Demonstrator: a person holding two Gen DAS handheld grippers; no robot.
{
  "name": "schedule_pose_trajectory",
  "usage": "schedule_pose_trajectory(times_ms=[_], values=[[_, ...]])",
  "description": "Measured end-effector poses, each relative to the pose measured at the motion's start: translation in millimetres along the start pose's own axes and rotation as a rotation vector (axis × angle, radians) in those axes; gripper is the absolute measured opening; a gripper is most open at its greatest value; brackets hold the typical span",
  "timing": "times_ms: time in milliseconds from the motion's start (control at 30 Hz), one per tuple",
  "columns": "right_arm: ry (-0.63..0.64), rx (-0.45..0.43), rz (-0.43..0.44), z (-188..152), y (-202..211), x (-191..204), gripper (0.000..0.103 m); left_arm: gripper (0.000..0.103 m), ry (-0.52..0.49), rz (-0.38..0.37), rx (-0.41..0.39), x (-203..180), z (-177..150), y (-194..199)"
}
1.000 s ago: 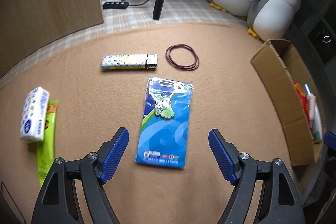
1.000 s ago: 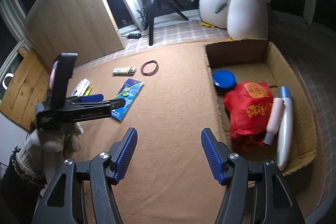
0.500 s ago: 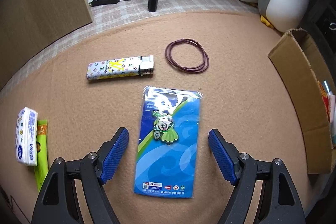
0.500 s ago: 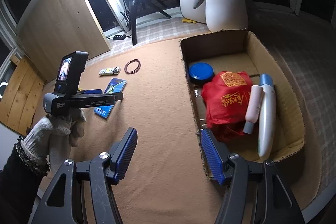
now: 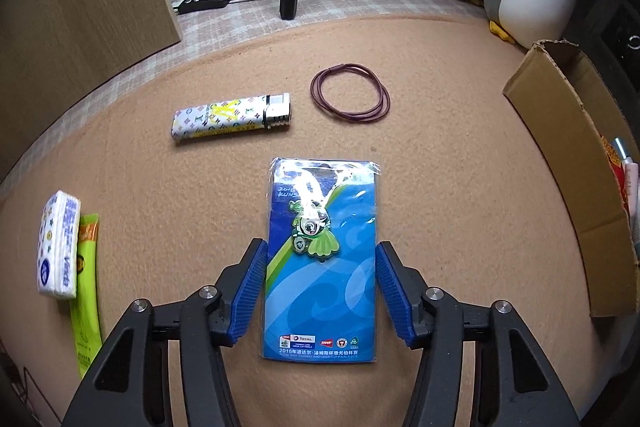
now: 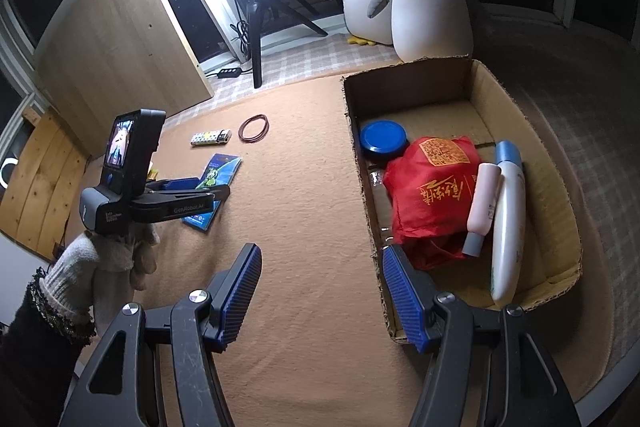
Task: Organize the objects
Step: 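Close the left tool on the blue pin card, then carry the blue card with the left tool into the box and release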
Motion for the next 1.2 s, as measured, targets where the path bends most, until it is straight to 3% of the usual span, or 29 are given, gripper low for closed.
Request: schedule_pose_trajectory(times_ms=[200,433,767,1200], values=[[0.001,-0.012,-0.005,-1.3,4.8,-2.0,0.059,0.059,-0.002,-0.007,-0.023,-2.4,-8.7,14.9],[-0.008,-0.032,-0.023,-6.5,14.4,-10.1,0.059,0.059,-0.032,-0.049,-0.1,-29.7,0.4,59.6],[-0.015,-0.063,-0.074,-14.8,32.1,-32.4,0.059,0.059,-0.114,-0.161,-0.189,-116.4,26.7,107.0],[-0.073,-0.076,-0.116,-25.4,52.1,-77.8,0.06,0.059,-0.193,-0.257,-0.183,-226.0,48.0,101.1]])
Point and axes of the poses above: each gripper's, at about its wrist camera, not at the fingertips, and y roughly against the way its jaws point, x to its left, z to its top, the point moved 5 cm from there along -y, roughly the way its jaws point, and after that the axes turned 1 degree about -y, right-handed, at the moved point
